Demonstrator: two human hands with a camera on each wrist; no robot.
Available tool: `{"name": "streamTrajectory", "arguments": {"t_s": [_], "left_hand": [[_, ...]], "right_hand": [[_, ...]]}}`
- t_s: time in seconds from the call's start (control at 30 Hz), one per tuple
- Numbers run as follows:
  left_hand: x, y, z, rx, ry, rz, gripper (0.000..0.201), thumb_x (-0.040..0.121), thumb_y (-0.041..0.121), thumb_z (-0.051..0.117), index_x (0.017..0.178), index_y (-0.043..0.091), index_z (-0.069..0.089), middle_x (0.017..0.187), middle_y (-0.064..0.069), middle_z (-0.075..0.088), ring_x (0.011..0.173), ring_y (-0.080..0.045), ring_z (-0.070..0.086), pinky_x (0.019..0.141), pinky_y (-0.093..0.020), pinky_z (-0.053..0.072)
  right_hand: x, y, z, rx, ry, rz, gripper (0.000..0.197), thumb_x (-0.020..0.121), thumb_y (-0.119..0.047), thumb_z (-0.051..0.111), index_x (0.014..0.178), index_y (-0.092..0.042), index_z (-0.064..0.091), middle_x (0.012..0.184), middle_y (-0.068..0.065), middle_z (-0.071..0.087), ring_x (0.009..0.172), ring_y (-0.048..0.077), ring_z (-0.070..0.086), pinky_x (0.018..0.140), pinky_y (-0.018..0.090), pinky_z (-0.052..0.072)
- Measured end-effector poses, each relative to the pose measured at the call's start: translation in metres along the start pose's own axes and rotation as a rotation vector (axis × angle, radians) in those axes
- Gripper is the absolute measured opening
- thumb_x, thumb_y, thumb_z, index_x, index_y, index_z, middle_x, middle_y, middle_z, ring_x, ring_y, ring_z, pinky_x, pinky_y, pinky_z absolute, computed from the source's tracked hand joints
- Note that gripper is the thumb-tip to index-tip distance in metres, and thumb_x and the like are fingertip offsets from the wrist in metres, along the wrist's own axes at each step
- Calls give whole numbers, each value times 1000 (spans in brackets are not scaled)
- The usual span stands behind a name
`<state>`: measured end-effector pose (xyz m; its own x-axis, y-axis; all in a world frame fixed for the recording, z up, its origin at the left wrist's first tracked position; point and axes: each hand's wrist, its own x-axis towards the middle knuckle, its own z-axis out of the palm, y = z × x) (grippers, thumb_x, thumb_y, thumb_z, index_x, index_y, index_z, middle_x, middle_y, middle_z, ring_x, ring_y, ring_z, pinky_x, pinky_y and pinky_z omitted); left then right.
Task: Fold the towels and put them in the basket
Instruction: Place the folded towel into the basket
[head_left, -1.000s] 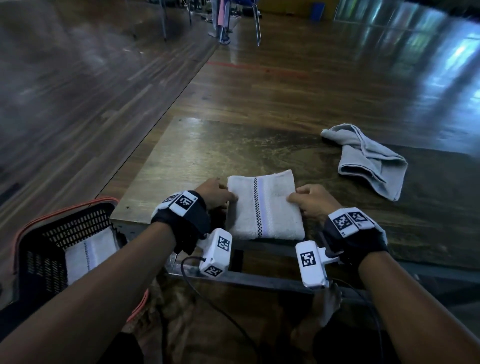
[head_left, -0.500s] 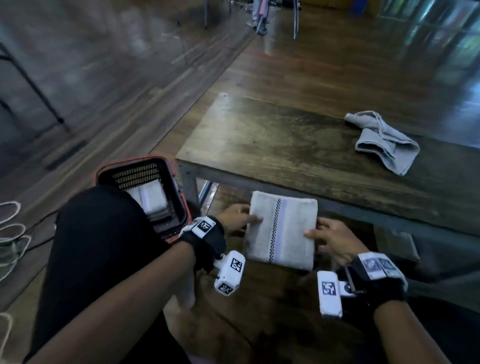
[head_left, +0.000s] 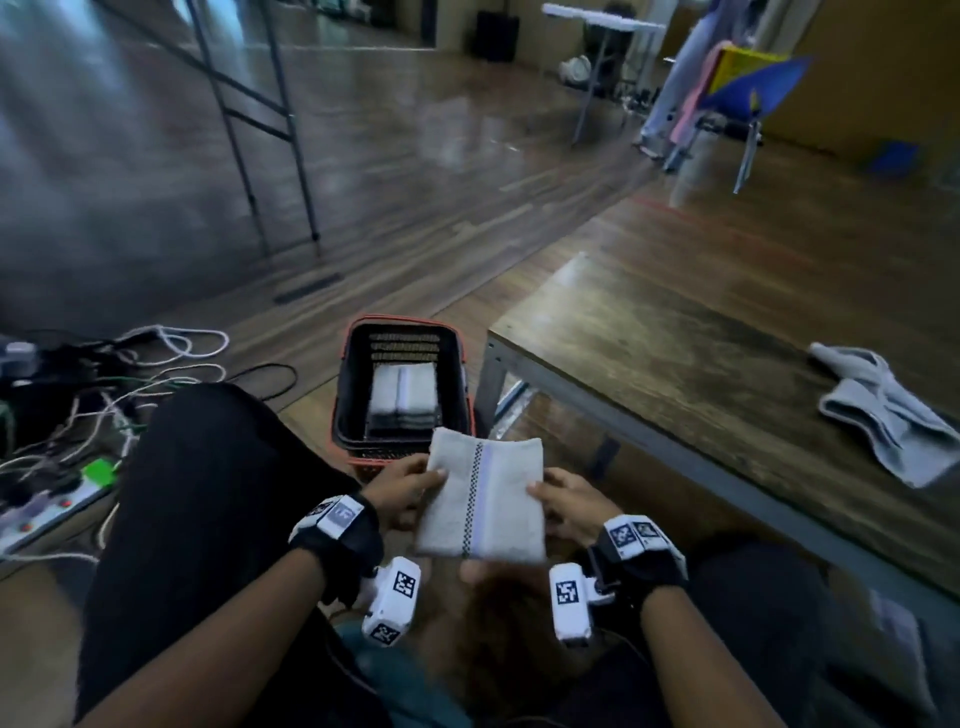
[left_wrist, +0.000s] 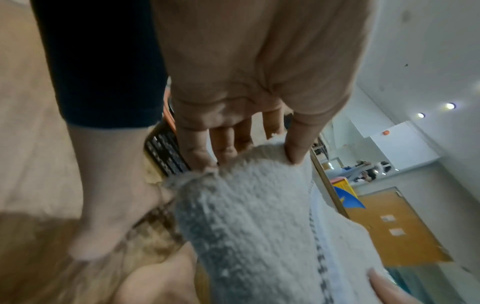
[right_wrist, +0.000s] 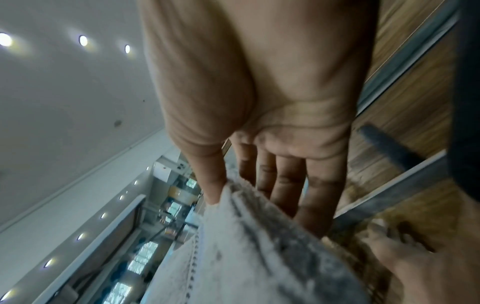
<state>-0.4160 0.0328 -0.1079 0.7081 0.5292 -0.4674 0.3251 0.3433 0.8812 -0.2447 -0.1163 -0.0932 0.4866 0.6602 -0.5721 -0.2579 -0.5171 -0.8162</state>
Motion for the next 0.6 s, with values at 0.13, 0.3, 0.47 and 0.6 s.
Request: {"name": "streamTrajectory", "arguments": {"t_s": [0.13, 0.3, 0.47, 0.6], "left_hand": [[1, 3, -39, -32, 191, -1, 8, 93, 11, 53, 100, 14, 56, 86, -2, 59, 70, -11, 55, 49, -17, 46], [47, 13, -83, -60, 299, -65, 12, 93, 5, 48, 103, 11, 51, 86, -6, 57, 69, -12, 53, 39, -15, 46], [130, 11, -132, 107, 342, -169, 17, 91, 7, 49, 106, 12, 54, 94, -9, 55, 76, -18, 53, 61, -24, 44], [215, 5, -167, 295, 323, -225, 25, 87, 4, 52, 110, -2, 58, 102, -17, 59, 93, -27, 58, 83, -38, 50]], "right_hand": [[36, -20, 43, -88, -41, -43, 31, 91, -9, 55, 121, -4, 51, 101, 15, 61, 81, 26, 59, 66, 37, 50], [105, -43, 78, -252, -21, -102, 30, 88, -22, 60, 116, -12, 56, 108, 11, 66, 91, 24, 63, 71, 34, 52], [194, -57, 106, -323, -23, -52, 28, 91, -22, 55, 114, -7, 58, 89, 4, 64, 70, 14, 58, 54, 23, 43], [285, -61, 120, -394, 12, -19, 25, 89, -18, 55, 111, -6, 61, 109, 14, 65, 92, 27, 61, 80, 34, 49]]}}
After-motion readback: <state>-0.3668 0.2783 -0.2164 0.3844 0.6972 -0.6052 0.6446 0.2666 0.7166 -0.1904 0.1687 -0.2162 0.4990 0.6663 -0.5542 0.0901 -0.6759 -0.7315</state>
